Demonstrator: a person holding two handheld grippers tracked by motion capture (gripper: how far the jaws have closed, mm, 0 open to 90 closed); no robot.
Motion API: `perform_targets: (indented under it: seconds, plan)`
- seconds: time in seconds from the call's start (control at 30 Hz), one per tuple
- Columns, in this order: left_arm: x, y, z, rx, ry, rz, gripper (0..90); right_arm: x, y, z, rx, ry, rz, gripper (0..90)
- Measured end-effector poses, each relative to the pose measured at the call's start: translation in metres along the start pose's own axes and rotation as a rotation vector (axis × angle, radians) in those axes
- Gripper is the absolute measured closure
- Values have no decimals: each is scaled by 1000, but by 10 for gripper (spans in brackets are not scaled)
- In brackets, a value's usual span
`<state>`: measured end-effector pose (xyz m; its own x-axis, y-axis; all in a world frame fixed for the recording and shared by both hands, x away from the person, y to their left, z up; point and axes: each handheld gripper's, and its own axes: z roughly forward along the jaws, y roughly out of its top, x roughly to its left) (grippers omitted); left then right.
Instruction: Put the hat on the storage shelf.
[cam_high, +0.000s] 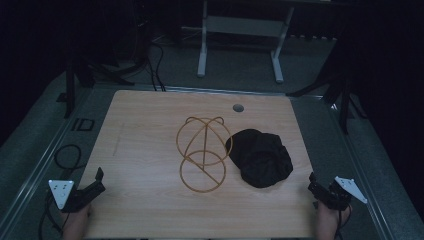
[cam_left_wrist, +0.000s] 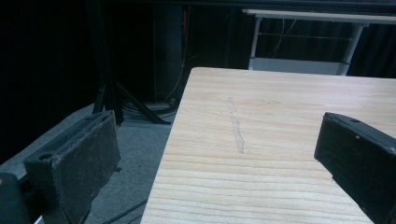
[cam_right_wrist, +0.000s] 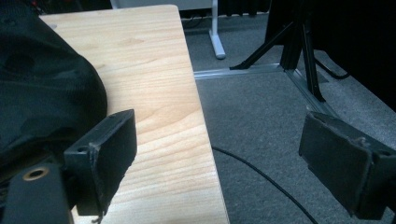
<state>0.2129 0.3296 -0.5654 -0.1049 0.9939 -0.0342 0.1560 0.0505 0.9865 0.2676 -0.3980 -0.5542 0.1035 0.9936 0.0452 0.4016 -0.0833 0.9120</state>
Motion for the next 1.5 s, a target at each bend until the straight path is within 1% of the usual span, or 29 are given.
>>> perform_targets:
  seconds: [0.13,0.3,0.4,0.53,0.63,0.73,0.8,0.9,0.97,1.0,1.07,1.1,1.17,1.33,1.37,1.4,1.43,1.47,1.5]
  plan:
    - [0,0,0,0,1,1,6,1,0,-1,-7,-5,-12,111]
    - [0,0,0,1,0,-2,6,-1,0,-1,-9,-4,11,112]
    - [0,0,0,1,0,-4,6,-1,0,-1,-5,-7,11,112]
    - [0,0,0,0,-2,-6,6,-7,0,0,12,-18,-1,112]
    - [0,0,0,0,-3,-2,6,-14,0,-2,10,-17,35,112]
    - [0,0,0,0,-2,-1,6,-19,0,-2,12,-20,41,113]
    - [0,0,0,0,-2,-1,6,-21,1,0,21,-7,49,128]
    - [0,0,0,-1,-2,-1,6,-20,4,0,36,32,40,130]
    - [0,0,0,0,-2,-1,6,-17,9,0,41,95,40,133]
    - [0,0,0,0,-2,-2,6,-14,13,-1,41,142,38,134]
    - [0,0,0,-1,-2,-3,6,-8,21,-2,33,204,19,134]
    - [0,0,0,-1,-2,-3,6,-5,25,-3,27,227,10,134]
    - [0,0,0,-2,-2,-5,6,-1,32,-5,20,268,-8,134]
    - [0,0,0,-2,-3,-4,6,13,51,-13,-3,342,-40,135]
    - [0,0,0,-1,-3,-3,6,15,55,-15,-8,363,-51,135]
    - [0,0,0,-1,-3,-3,6,15,55,-15,-8,363,-51,135]
    - [0,0,0,-1,-3,-3,6,17,58,-16,-12,373,-56,134]
    - [0,0,0,-1,-3,-4,6,21,65,-16,-3,419,-79,135]
    - [0,0,0,-1,-3,-5,6,23,68,-16,5,446,-92,135]
